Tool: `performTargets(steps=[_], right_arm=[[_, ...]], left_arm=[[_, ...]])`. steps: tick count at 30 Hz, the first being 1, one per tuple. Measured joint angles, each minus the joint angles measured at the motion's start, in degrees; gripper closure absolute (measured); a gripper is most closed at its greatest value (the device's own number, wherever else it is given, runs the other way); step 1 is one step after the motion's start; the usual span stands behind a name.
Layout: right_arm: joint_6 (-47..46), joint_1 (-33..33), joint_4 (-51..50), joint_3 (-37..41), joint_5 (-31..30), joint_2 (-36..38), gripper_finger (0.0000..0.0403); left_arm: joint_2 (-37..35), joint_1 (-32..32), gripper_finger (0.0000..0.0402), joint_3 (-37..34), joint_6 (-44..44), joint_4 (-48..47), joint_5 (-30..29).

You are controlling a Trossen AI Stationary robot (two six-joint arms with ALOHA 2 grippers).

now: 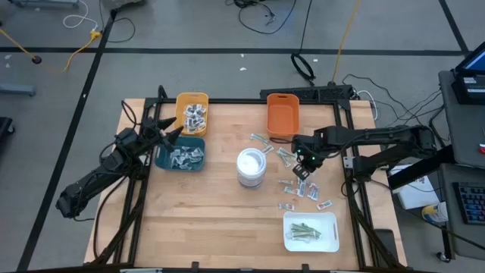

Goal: Pick & Place First Aid Supplies
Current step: Put the green bandage into the white bin

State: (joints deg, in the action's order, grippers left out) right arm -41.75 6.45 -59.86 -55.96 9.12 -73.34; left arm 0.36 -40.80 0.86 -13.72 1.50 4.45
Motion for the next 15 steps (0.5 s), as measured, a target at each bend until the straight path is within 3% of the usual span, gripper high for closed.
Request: performTargets(steps=[7, 15], right_arm=[[10.8, -7.9, -4.3, -7.4, -0.3, 0.0, 0.0402], [2.7, -21.8, -4.4, -7.9, -1.8, -2.7, 0.0402]], left_arm=[[0.0, 0.0, 0.0096, 0.0, 0.0, 0.0, 0.0], [0.0, 0.0, 0.0088, 0.0, 0.0, 0.0, 0.0]])
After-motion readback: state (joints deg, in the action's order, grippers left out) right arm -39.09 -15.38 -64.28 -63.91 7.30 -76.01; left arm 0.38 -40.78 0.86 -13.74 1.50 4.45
